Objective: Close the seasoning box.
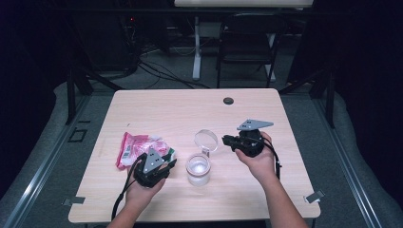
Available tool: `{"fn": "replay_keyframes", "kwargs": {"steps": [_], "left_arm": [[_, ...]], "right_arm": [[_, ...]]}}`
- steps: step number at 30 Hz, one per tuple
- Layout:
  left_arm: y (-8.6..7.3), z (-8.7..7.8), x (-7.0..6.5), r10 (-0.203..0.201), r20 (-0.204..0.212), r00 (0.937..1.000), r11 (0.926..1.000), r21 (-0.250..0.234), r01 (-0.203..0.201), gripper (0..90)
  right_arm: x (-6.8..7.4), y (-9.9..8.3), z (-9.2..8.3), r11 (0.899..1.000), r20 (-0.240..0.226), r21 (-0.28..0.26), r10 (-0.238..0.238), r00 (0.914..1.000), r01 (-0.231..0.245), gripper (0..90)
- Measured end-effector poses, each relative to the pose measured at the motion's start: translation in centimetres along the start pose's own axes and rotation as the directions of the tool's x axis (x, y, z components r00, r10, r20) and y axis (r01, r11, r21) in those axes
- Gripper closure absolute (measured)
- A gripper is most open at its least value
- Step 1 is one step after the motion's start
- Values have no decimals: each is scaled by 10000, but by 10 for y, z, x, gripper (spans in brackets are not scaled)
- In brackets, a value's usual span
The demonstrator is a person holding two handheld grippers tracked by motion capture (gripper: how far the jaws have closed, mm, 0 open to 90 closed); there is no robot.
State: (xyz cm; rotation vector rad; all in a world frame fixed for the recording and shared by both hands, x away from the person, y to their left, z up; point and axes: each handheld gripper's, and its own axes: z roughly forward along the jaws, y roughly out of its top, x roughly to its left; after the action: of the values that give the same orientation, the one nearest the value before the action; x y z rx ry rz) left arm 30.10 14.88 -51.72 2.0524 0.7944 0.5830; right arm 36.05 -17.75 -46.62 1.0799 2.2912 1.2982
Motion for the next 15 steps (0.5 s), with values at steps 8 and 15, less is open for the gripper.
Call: {"fn": "replay_keyframes", "kwargs": {"steps": [8, 15], "left_arm": [[-2, -2, 3, -563, 221, 9982, 9984, 22, 563, 752], [1, -1, 2, -666, 423, 9969, 9978, 7, 666, 760]], "right_arm": [[-2, -1, 9, 9999, 2, 134, 61, 10000, -61, 826], [-1, -1, 13, 9997, -51, 194, 116, 9999, -115, 819]]}}
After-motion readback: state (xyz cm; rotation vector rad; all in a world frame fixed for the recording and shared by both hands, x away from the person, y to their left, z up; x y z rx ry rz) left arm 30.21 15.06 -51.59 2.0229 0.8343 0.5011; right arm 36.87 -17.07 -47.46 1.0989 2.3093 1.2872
